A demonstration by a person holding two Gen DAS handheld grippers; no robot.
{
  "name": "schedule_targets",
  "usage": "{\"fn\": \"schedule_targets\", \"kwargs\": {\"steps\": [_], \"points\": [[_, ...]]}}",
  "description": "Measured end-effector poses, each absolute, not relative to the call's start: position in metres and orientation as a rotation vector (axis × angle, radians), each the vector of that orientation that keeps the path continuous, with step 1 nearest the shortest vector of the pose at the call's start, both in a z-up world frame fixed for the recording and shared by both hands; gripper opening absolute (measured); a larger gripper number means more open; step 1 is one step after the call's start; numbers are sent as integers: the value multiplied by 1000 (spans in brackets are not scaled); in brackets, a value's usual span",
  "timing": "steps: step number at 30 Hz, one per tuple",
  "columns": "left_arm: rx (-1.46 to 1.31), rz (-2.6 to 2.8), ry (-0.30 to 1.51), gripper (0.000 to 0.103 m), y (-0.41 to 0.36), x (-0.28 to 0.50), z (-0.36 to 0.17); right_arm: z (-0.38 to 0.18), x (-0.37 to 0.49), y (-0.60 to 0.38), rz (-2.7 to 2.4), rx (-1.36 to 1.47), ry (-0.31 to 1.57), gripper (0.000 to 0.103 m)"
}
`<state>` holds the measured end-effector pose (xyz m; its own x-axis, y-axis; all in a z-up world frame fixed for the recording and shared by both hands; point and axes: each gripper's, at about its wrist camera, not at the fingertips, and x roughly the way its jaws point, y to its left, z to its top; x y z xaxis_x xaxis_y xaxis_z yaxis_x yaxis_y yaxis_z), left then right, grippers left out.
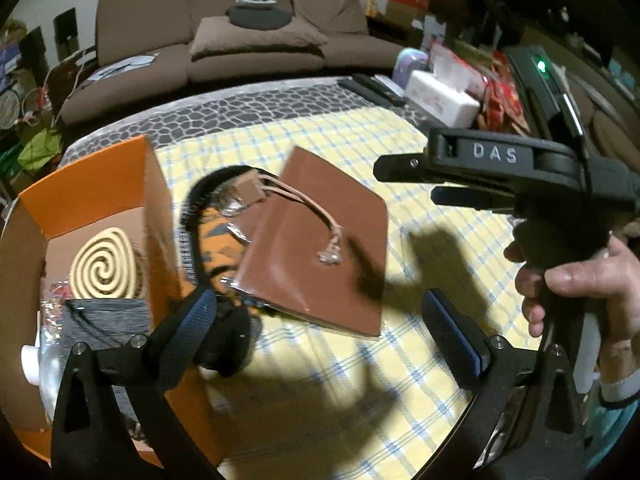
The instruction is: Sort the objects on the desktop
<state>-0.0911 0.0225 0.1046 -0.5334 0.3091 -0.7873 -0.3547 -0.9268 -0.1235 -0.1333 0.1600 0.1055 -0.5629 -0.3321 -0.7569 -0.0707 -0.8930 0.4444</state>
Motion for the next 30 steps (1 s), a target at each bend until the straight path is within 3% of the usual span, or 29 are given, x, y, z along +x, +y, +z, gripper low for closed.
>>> {"fn": "schedule_targets", "kwargs": {"steps": [14,18,24,30], "points": [[-1411,2390,55,103,47,-98,63,76,-134,187,-2497,1490,-744,89],[-1452,2381,-57,102,40,-104,55,69,-133,182,-2478,1514,-718,88],[-1499,2337,-280,92,27,-117,43,58,-134,173,-2440,1573,-673,85],[-1526,2327,-355,79,26,-127,33,57,-131,168,-2449,1573,-628,84]]}}
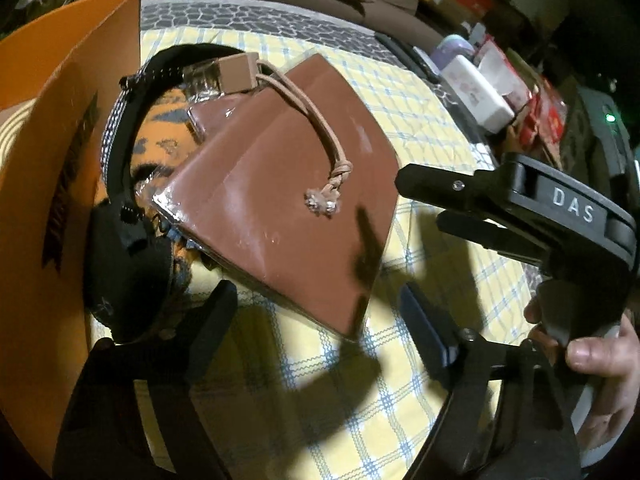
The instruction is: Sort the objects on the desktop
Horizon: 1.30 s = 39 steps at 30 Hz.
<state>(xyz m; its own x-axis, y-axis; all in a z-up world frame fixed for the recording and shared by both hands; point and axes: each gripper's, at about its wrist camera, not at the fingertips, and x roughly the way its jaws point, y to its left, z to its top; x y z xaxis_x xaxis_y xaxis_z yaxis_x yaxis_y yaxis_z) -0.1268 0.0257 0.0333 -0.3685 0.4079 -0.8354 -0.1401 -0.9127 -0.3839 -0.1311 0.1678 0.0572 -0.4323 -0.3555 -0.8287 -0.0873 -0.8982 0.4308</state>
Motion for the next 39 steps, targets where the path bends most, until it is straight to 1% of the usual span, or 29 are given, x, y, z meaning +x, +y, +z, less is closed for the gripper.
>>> {"fn": "schedule_targets", "kwargs": {"steps": [5,11,17,22,24,25,26,28,31,34,37,38,39], "points": [[-1528,2336,-338,79,26,-125,33,58,-131,168,-2454,1573,-621,84],[-1491,2382,-246,79,28,-111,43,62,-131,167,-2489,1569,-564,84],[-1399,2439,-147,81,27,-81,67,65,-120,156,-2533,1577,-405,84],[-1247,2545,-56,82,19,-33,92,67,-101,142,-2560,1545,-307,84],[-1218,2572,-33,86,15,-14,95,70,-93,136,-2570,1514,-280,85],[-1207,2587,-9,91,14,-6,97,72,-88,131,-2581,1493,-254,85],[-1197,2603,17,94,10,2,98,73,-84,128,-2592,1479,-235,86],[-1181,2647,67,96,0,18,99,73,-73,122,-2621,1447,-197,87],[-1193,2707,44,100,-22,32,94,72,-59,115,-2645,1432,-205,89],[-1213,2769,-13,100,-49,39,88,72,-45,106,-2680,1386,-207,92],[-1217,2832,-39,101,-69,40,85,70,-34,97,-2710,1364,-182,97],[-1211,2851,-43,101,-73,40,84,69,-30,94,-2719,1352,-179,101],[-1205,2870,-52,102,-80,40,83,69,-25,92,-2729,1341,-177,102]]}}
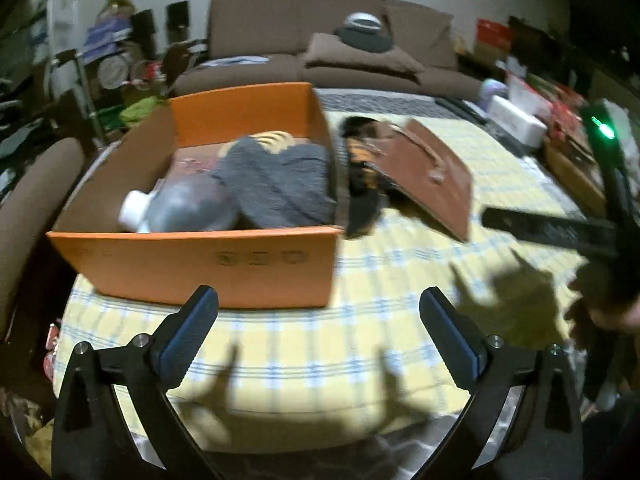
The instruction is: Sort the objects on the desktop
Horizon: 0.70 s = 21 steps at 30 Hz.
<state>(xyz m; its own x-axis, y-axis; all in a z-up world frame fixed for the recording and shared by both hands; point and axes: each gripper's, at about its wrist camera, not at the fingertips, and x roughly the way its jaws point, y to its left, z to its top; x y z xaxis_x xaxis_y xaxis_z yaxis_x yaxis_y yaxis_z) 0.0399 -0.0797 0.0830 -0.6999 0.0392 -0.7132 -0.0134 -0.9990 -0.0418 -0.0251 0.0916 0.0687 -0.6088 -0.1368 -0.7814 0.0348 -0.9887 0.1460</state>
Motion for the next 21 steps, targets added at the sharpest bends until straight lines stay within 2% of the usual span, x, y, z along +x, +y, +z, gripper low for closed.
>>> {"fn": "schedule_targets", "kwargs": {"steps": [12,21], "points": [[-1273,2908,-170,103,-127,34,46,43,2,55,-2755,1355,-104,102],[-1346,2905,-157,103,-125,24,23,22,1,43,-2780,1384,-48,102]]}}
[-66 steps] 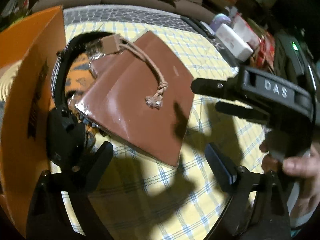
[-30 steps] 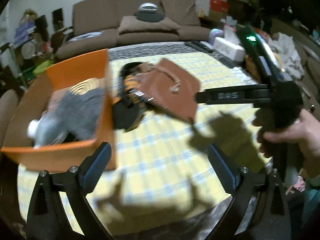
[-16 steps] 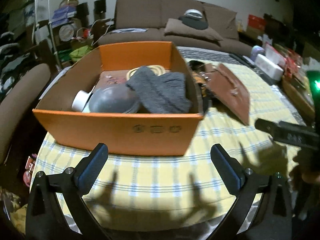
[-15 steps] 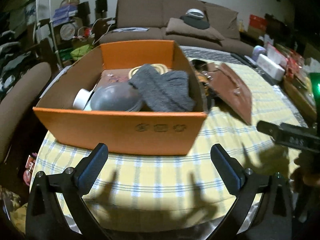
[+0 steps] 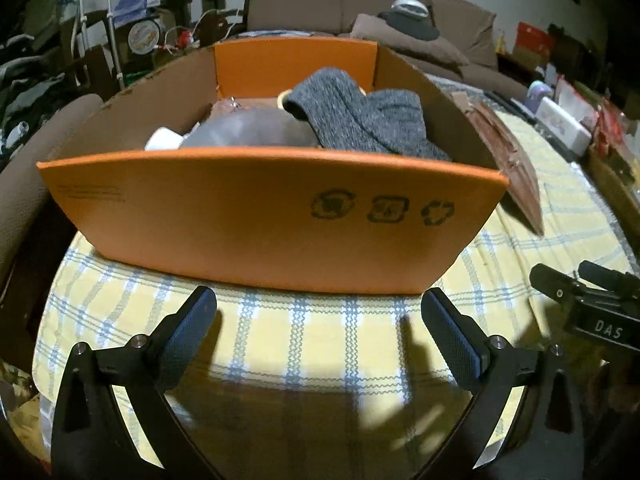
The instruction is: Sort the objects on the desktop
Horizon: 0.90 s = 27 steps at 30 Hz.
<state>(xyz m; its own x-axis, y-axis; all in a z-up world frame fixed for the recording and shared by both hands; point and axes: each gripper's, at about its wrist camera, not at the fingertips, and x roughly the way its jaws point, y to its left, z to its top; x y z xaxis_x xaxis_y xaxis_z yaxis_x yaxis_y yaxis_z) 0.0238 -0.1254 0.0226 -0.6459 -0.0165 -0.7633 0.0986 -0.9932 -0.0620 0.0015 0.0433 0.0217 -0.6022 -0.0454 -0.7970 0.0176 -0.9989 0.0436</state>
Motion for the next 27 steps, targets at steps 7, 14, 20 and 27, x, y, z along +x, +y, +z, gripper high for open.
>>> {"fn": "schedule_targets", "kwargs": {"steps": [7,14,20,27], "points": [[1348,-2762,212,103,-114,12,12,11,-2,44,-2816,1412,-50,103],[1368,-2744,227,103,-110,4,9,9,-2,40,-2826,1418,-13,103],[1401,-2729,145,103,-104,3,6,8,-3,40,-2828,1424,3,103],[1406,-2699,96,103,-93,0,4,8,-4,41,-2828,1424,3,103]]}}
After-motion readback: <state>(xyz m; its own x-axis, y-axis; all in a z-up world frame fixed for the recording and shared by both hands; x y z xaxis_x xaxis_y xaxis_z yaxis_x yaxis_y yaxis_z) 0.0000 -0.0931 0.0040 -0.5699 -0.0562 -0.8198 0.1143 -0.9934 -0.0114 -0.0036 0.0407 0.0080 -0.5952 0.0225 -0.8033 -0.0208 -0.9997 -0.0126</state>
